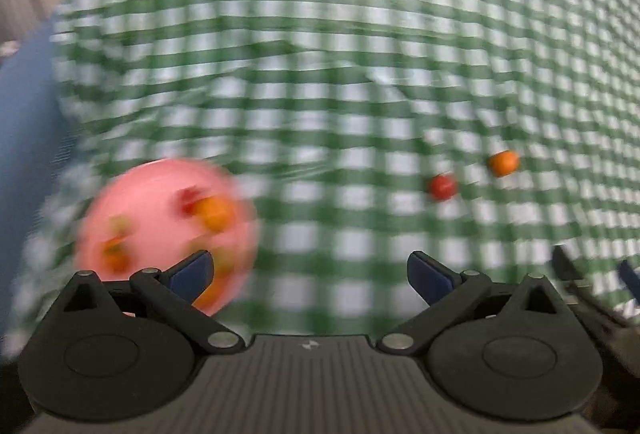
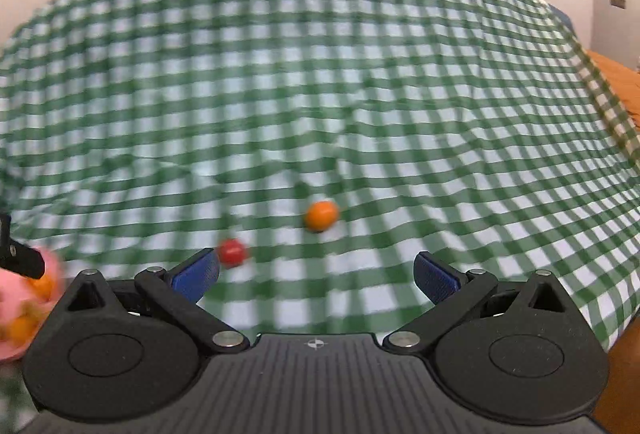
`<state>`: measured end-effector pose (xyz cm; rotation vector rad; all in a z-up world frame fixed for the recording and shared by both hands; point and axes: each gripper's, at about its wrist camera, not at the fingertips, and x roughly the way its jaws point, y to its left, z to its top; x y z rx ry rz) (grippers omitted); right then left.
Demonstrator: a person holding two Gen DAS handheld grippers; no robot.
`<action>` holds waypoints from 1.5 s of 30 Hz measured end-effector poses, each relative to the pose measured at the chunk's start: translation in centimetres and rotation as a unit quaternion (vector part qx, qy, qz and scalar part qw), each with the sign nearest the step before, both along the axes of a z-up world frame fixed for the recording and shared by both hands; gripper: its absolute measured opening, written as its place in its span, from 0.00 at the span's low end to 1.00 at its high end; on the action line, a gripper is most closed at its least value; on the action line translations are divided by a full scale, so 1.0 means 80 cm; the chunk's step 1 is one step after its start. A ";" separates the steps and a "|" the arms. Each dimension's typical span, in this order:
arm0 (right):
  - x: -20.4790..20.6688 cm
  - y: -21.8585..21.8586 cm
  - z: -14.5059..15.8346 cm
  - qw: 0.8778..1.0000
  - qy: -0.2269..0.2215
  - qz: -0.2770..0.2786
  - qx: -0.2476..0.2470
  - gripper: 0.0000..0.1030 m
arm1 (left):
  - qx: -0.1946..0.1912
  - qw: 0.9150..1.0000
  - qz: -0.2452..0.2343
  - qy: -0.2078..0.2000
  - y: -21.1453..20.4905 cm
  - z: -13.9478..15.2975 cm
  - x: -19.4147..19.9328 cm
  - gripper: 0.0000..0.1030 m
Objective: Organize fruits
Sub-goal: 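Lift both tools away from the plate toward the last fruits, then grasp the red cherry tomato with left tool while right tool grasps the orange kumquat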
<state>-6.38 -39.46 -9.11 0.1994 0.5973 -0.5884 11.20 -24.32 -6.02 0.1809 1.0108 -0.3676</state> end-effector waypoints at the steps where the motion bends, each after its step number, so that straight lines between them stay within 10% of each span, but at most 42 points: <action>1: 0.010 -0.013 -0.012 1.000 0.003 -0.002 -0.008 0.99 | -0.007 1.000 -0.001 0.009 -0.018 -0.009 0.011 1.00; 12: 0.122 -0.117 -0.118 0.998 0.058 0.014 -0.027 0.99 | 0.020 0.998 -0.027 0.059 -0.162 -0.120 0.101 1.00; 21: 0.185 -0.138 -0.160 0.994 0.081 0.065 -0.027 0.99 | 0.019 0.998 -0.003 0.068 -0.168 -0.172 0.132 1.00; 45: 0.208 -0.132 -0.171 0.993 0.064 0.094 -0.026 0.99 | 0.039 0.997 -0.022 0.057 -0.143 -0.165 0.110 0.95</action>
